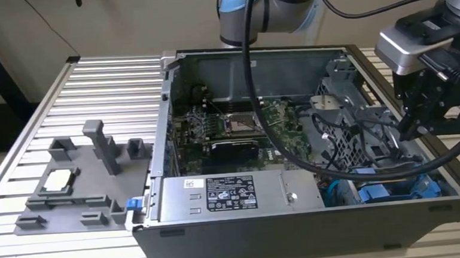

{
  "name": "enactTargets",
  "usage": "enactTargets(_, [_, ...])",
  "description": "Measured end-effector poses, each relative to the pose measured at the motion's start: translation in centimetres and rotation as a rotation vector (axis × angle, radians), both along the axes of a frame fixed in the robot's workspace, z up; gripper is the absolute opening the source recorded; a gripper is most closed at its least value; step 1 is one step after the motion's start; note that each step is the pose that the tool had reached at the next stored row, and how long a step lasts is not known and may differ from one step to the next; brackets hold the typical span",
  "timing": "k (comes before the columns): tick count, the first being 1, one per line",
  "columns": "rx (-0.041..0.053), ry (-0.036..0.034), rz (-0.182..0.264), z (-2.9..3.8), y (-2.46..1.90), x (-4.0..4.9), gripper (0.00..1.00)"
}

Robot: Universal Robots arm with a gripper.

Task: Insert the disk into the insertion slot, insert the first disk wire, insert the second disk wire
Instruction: 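Insert the first disk wire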

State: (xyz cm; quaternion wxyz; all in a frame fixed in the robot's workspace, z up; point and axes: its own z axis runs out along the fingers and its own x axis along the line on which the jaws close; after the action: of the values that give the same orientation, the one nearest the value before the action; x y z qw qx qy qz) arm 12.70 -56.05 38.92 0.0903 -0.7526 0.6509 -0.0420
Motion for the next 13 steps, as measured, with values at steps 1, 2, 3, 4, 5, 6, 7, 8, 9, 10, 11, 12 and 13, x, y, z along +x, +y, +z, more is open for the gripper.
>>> enactTargets(1, [0.0,0.0012,0.0,-0.02,-0.12,0.03,0.19])
enactTargets(2, [-0.0001,0.0019,-0.001,-0.03,-0.26,0.05,0.19])
enactTargets(3, [-0.0003,0.0025,-0.002,-0.04,-0.4,0.06,0.19])
enactTargets(4, [-0.0003,0.0031,-0.002,-0.05,-0.54,0.07,0.19])
enactTargets(5, [-0.0004,0.0035,-0.003,-0.06,-0.67,0.09,0.19])
enactTargets(6, [-0.0005,0.004,-0.003,-0.07,-0.81,0.1,0.19])
enactTargets(7, [-0.0006,0.0044,-0.004,-0.09,-0.95,0.1,0.19])
enactTargets(8, [-0.0007,0.0049,-0.005,-0.1,-1.08,0.11,0.19])
enactTargets(9, [-0.001,0.0054,-0.005,-0.12,-1.19,0.12,0.19])
enactTargets(10, [-0.0019,0.0064,-0.006,-0.13,-1.25,0.14,0.19])
enactTargets(11, [-0.0042,0.0095,-0.006,-0.15,-1.27,0.19,0.19])
enactTargets(12, [-0.0074,0.0136,-0.007,-0.17,-1.27,0.23,0.19])
enactTargets(13, [-0.0105,0.0187,-0.007,-0.19,-1.28,0.28,0.19])
